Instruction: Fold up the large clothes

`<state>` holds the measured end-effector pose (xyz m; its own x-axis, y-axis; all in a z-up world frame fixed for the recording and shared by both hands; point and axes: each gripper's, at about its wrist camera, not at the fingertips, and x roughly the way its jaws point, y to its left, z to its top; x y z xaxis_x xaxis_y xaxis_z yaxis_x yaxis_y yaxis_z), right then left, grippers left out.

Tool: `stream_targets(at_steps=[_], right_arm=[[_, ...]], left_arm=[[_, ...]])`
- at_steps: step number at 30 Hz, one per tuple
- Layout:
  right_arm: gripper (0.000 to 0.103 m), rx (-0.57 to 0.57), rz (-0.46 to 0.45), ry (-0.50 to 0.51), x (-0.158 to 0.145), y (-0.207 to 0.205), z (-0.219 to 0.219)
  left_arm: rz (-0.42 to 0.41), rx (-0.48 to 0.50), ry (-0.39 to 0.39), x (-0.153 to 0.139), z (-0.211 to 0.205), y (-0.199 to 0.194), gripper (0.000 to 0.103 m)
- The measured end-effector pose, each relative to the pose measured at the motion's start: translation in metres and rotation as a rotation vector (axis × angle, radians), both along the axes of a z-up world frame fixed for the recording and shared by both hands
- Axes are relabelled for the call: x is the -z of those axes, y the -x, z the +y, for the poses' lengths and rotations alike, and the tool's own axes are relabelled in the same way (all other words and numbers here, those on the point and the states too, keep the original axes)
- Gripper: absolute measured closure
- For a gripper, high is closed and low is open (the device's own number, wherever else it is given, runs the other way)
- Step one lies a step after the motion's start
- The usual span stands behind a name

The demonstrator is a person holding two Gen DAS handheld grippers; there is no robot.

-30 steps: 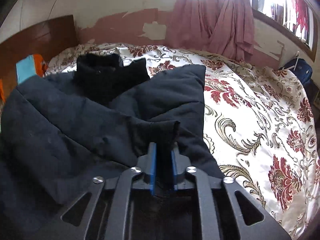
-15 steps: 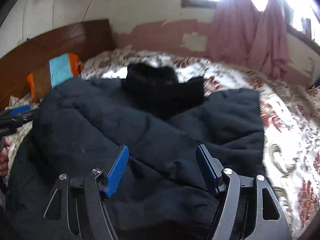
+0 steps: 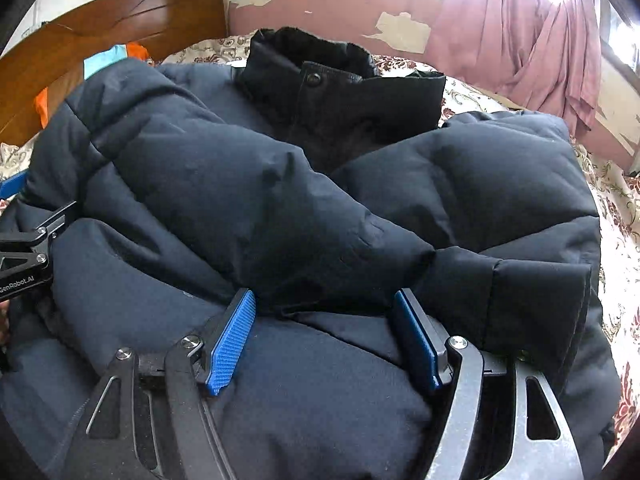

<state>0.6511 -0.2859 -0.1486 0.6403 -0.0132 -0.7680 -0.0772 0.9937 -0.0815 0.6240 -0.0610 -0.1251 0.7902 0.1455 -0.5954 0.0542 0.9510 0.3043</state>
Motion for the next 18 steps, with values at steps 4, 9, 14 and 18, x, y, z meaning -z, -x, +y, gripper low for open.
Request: stream_targets(at_steps=[4, 9, 14, 18], right_arm=[[0.036, 0.002, 0.004, 0.018, 0.0039, 0.0, 0.0025], [0.036, 0.003, -0.009, 0.035, 0.0034, 0.0068, 0.0057], [0.036, 0.0, -0.025, 0.024, 0.0005, 0.0064, 0.0049], [0.035, -0.002, -0.032, 0.012, 0.0003, 0.0063, 0.0033]], left_arm=[[0.001, -0.01, -0.009, 0.0067, -0.0005, -0.0027, 0.0], [-0.012, -0.011, -0.02, 0.0077, -0.0012, -0.0016, 0.0], [-0.026, -0.002, 0.007, 0.0065, 0.0036, 0.0007, 0.0], [-0.036, 0.001, 0.017, 0.0063, 0.0045, 0.0021, 0.0]])
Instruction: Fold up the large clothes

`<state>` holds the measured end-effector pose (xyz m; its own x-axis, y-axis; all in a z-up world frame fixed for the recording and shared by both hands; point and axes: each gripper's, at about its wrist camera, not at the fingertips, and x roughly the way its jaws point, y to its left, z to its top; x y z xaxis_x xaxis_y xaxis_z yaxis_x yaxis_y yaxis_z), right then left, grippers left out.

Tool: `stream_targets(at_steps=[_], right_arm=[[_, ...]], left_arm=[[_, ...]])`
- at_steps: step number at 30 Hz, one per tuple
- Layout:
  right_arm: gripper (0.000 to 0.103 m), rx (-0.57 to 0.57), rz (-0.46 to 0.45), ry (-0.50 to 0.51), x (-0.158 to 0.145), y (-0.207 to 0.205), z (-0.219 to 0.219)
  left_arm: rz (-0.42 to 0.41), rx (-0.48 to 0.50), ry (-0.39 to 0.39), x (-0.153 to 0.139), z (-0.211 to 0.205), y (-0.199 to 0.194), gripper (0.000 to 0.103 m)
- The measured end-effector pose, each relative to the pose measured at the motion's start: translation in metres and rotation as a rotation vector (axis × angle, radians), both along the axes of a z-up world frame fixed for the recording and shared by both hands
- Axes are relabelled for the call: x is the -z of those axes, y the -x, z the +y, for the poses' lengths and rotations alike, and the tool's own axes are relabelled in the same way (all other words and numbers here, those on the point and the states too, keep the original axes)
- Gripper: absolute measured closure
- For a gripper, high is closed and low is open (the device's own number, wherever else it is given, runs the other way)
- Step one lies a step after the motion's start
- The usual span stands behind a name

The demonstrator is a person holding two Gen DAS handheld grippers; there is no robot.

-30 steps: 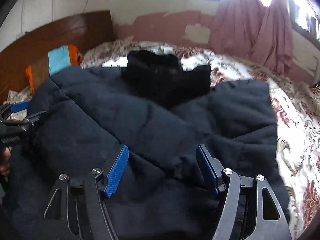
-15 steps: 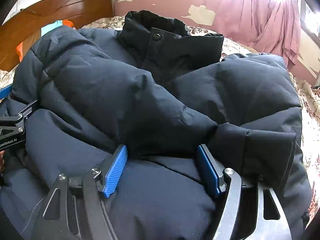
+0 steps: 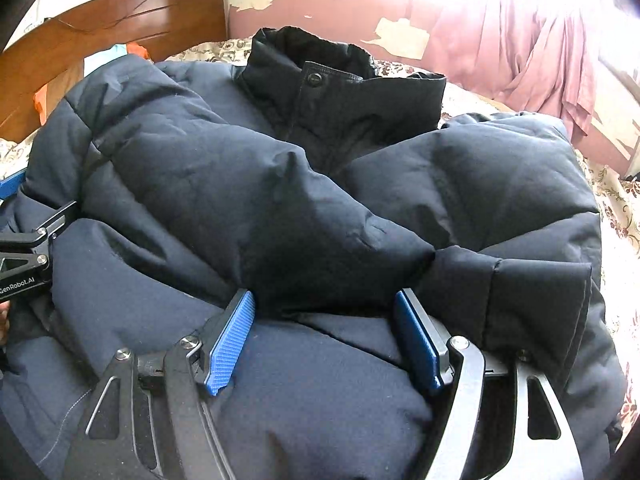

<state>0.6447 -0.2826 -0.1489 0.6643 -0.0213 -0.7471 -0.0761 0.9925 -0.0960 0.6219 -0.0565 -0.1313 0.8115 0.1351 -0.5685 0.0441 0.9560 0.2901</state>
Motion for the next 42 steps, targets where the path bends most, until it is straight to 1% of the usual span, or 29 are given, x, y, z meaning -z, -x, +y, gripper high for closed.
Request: stream_targets(at_steps=[6, 9, 11, 13, 14, 15, 16, 18, 19, 21, 22, 23, 26, 28, 29, 30, 32, 34, 35, 39, 42], right_arm=[[0.035, -0.002, -0.006, -0.023, 0.001, -0.002, -0.004], [0.035, 0.002, -0.037, -0.024, -0.004, 0.005, -0.005], [0.035, 0.009, -0.094, -0.033, -0.016, 0.019, -0.007], [0.035, 0.005, -0.169, -0.08, -0.039, 0.041, -0.013], [0.033, 0.006, -0.194, -0.103, -0.051, 0.054, -0.016], [0.029, 0.011, -0.199, -0.118, -0.059, 0.064, -0.019], [0.027, 0.012, -0.194, -0.132, -0.066, 0.073, -0.021], [0.026, 0.0, -0.175, -0.157, -0.079, 0.093, -0.025], [0.025, -0.009, -0.171, -0.159, -0.088, 0.106, -0.026], [0.018, -0.033, -0.156, -0.157, -0.104, 0.134, -0.027], [0.012, -0.038, -0.132, -0.152, -0.109, 0.147, -0.027], [0.012, -0.038, -0.114, -0.148, -0.113, 0.157, -0.029], [0.012, -0.042, -0.017, -0.159, -0.126, 0.194, -0.037], [0.011, -0.042, 0.027, -0.187, -0.134, 0.215, -0.041], [0.011, -0.035, 0.048, -0.207, -0.137, 0.225, -0.045], [0.011, -0.025, 0.072, -0.237, -0.139, 0.234, -0.05], [0.011, -0.018, 0.116, -0.314, -0.141, 0.25, -0.058], [0.011, -0.029, 0.138, -0.371, -0.145, 0.268, -0.061], [0.011, -0.036, 0.144, -0.389, -0.149, 0.278, -0.062], [0.011, -0.077, 0.158, -0.391, -0.16, 0.308, -0.059], [0.011, -0.104, 0.134, -0.362, -0.18, 0.324, -0.058]], left_arm=[[-0.005, 0.008, 0.022, -0.001, 0.001, 0.0, 0.0], [-0.013, 0.007, 0.035, -0.007, 0.001, 0.006, 0.0], [0.0, 0.007, 0.069, -0.016, 0.006, 0.015, 0.0], [0.018, 0.011, 0.117, -0.026, 0.011, 0.029, 0.0], [0.027, 0.031, 0.14, -0.033, 0.014, 0.039, 0.0], [0.029, 0.042, 0.145, -0.038, 0.014, 0.048, 0.0], [0.038, 0.051, 0.15, -0.044, 0.014, 0.057, 0.0], [0.085, 0.085, 0.182, -0.057, 0.012, 0.075, 0.0], [0.114, 0.104, 0.215, -0.064, 0.011, 0.086, 0.0], [0.18, 0.145, 0.3, -0.077, 0.009, 0.111, 0.0], [0.201, 0.154, 0.333, -0.082, 0.009, 0.122, 0.0], [0.227, 0.159, 0.369, -0.088, 0.008, 0.138, 0.0], [0.285, 0.144, 0.428, -0.101, 0.008, 0.172, 0.0], [0.343, 0.122, 0.469, -0.106, 0.007, 0.199, 0.0], [0.382, 0.111, 0.484, -0.107, 0.008, 0.209, 0.0], [0.441, 0.099, 0.5, -0.107, 0.007, 0.222, 0.0], [0.522, 0.073, 0.521, -0.108, 0.007, 0.241, 0.0], [0.542, 0.048, 0.528, -0.113, 0.007, 0.262, 0.0], [0.54, 0.038, 0.517, -0.119, 0.005, 0.274, 0.0], [0.536, 0.043, 0.467, -0.141, -0.001, 0.305, 0.0], [0.545, 0.046, 0.477, -0.158, 0.001, 0.314, 0.0]])
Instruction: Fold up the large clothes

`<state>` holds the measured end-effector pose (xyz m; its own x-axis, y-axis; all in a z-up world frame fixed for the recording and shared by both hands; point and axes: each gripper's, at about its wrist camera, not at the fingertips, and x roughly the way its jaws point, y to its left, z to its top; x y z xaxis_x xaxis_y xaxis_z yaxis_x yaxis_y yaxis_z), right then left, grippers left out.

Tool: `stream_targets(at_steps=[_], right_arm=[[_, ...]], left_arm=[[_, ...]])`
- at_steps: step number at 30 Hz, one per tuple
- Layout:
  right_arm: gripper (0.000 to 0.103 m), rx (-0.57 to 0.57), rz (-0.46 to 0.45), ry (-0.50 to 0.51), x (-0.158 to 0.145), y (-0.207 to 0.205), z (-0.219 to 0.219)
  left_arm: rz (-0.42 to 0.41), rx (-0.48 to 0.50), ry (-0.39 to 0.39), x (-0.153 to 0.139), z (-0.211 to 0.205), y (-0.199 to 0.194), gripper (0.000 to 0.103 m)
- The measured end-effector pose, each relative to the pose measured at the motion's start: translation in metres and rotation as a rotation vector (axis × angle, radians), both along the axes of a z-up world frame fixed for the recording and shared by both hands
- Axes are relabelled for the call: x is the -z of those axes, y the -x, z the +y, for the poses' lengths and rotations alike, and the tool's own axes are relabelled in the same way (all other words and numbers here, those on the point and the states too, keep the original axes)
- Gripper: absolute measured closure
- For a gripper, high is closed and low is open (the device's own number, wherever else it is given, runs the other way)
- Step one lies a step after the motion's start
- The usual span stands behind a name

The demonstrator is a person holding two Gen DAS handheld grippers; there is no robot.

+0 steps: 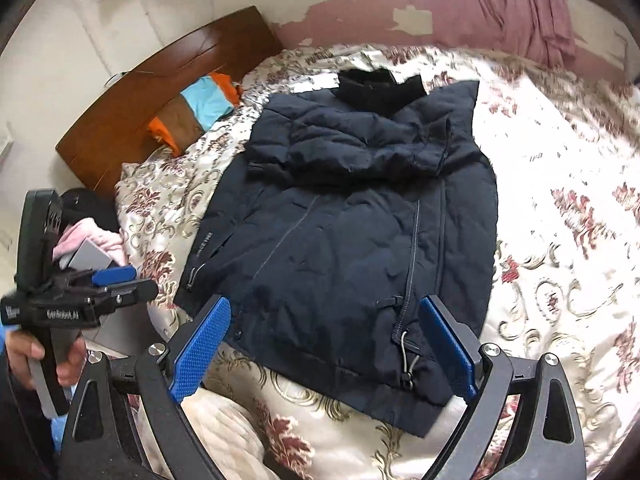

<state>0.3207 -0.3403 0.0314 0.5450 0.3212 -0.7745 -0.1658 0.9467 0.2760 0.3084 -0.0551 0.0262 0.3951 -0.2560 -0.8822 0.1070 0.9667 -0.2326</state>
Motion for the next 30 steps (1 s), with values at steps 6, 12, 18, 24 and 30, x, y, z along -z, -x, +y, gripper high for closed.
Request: stream_targets(at_steps=[6, 12, 18, 24, 30], right_arm=[[0.011, -0.021, -0.068, 0.032, -0.045, 0.014, -0.005], [0.011, -0.002, -0.097, 0.057, -0.072, -0.008, -0.022], [0.011, 0.105, -0.081, 0.068, -0.065, -0.079, -0.041], [0.011, 0.192, -0.111, -0.038, -0.025, -0.189, -0.058], [0.024, 0.304, -0.132, -0.137, 0.033, -0.309, -0.061]], left_arm=[[-0.005, -0.048, 0.04, -0.024, 0.009, 0.004, 0.0], [-0.01, -0.107, 0.033, -0.039, 0.016, -0.018, 0.0], [-0.107, -0.132, -0.062, -0.054, 0.021, -0.081, 0.0], [-0.273, -0.115, -0.156, -0.054, 0.015, -0.188, 0.0], [-0.349, -0.115, -0.097, -0.019, 0.004, -0.307, 0.001]])
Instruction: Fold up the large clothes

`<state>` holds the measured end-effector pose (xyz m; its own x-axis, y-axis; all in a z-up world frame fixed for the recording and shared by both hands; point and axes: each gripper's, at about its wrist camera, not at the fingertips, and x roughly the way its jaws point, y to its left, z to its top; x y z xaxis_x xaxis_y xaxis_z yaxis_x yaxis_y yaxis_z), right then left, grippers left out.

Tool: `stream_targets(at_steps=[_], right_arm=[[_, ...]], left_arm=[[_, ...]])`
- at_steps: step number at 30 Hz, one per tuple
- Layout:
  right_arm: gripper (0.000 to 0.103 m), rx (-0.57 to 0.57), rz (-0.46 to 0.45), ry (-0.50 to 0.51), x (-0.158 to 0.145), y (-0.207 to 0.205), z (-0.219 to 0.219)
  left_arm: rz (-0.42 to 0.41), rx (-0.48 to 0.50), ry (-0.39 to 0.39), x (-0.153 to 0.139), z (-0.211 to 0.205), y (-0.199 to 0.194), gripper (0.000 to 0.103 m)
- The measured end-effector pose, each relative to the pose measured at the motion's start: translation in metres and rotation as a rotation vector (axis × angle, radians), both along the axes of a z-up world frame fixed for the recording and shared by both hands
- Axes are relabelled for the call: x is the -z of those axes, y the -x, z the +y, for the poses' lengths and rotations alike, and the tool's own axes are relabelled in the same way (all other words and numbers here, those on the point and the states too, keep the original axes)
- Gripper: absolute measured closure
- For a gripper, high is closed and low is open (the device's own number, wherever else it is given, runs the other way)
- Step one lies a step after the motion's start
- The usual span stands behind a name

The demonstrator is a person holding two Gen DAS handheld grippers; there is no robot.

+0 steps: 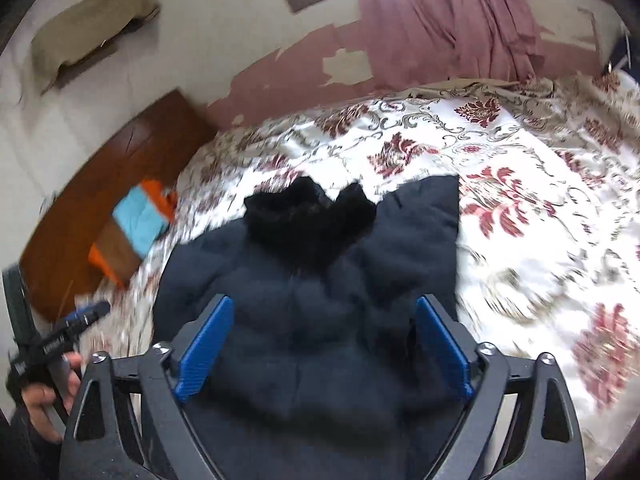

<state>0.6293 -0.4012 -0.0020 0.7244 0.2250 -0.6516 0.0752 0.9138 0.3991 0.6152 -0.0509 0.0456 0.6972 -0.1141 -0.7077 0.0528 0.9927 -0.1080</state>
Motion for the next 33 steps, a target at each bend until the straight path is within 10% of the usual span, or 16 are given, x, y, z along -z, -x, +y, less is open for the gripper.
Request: stream_targets(at_steps=[8, 16, 26, 33], right_arm=[[0.051, 0.118, -0.068, -0.171, 0.057, -0.145, -0.013], [0.056, 0.081, 0.027, -0.292, 0.129, -0.244, -0.009], [0.071, -0.169, 0.052, 0.095, 0.137, -0.198, 0.048], [0.071, -0.239, 0.14, 0.256, 0.152, -0.2, 0.064]], left_arm=[[-0.097, 0.0, 0.075, 0.036, -0.026, -0.119, 0.002], [-0.153, -0.149, 0.058, 0.067, -0.062, -0.215, 0.002], [-0.083, 0.046, -0.158, 0.105, -0.121, -0.215, 0.004], [0.12, 0.191, -0.243, 0.148, -0.111, -0.205, 0.009]])
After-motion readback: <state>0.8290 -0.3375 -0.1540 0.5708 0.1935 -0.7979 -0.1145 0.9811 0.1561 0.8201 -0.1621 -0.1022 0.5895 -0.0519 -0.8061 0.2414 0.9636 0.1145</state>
